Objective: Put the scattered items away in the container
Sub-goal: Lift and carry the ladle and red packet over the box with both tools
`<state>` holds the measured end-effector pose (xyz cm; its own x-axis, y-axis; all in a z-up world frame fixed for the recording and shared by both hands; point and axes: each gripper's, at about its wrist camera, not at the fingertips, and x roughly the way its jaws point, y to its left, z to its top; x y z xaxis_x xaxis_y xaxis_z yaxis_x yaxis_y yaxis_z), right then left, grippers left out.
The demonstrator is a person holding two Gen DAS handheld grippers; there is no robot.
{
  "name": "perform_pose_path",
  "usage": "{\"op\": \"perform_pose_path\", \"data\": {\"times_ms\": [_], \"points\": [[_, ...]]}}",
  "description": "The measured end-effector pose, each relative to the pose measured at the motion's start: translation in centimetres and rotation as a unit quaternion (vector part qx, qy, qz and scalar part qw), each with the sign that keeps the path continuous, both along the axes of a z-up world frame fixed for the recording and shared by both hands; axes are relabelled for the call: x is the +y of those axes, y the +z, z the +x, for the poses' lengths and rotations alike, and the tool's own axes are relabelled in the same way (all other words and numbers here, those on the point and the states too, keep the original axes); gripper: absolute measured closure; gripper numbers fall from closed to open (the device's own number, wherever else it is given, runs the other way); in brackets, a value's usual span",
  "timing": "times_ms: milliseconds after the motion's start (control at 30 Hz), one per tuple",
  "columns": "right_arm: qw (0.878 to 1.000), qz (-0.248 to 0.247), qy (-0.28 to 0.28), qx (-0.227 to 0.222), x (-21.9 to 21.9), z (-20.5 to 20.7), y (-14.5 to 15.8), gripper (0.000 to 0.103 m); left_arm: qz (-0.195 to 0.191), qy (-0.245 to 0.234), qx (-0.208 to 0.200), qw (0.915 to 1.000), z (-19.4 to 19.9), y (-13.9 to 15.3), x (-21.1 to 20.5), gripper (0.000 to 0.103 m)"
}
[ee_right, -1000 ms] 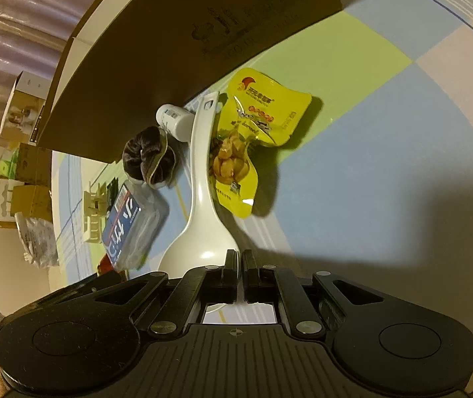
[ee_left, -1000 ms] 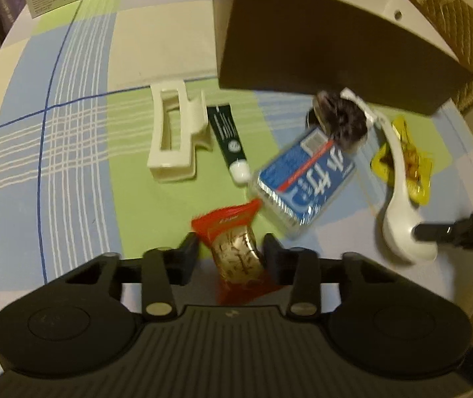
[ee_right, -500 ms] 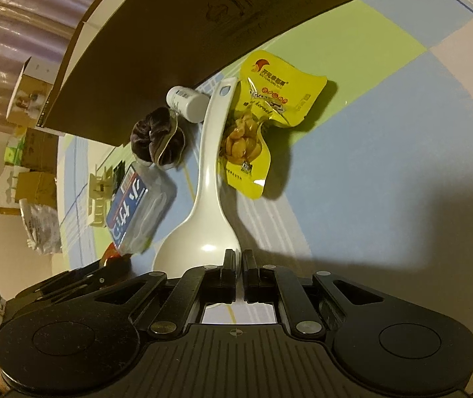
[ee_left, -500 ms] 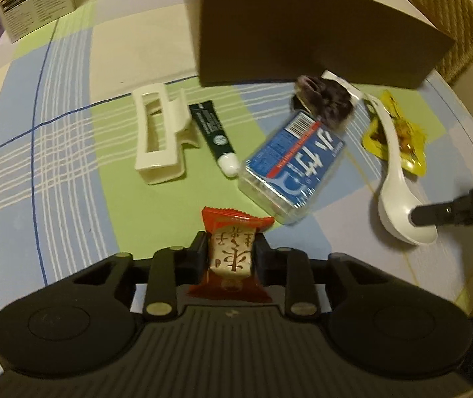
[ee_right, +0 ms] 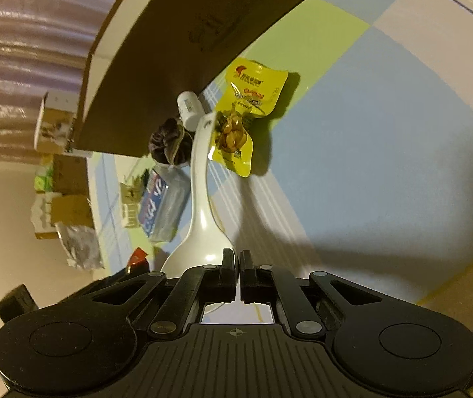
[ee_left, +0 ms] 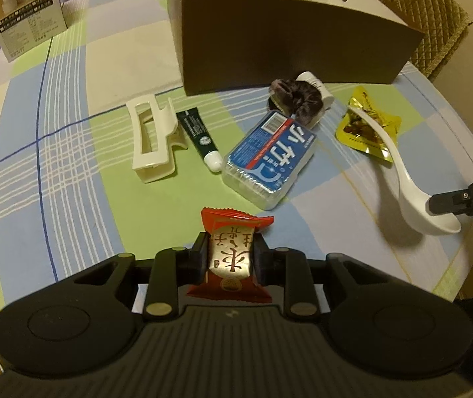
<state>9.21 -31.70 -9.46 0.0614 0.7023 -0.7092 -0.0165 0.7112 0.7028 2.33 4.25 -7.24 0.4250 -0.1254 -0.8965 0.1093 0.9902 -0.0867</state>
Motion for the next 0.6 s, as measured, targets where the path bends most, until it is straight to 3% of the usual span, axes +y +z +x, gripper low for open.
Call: {"op": "perform_pose_path", "data": {"times_ms": [600], "points": [[0.992,0.121,-0.018,-0.012,-1.9,0.7,3.5,0.098,-0.006,-0.031,-0.09,0.9954,-1.2,6.6,-2.4,0.081]]}}
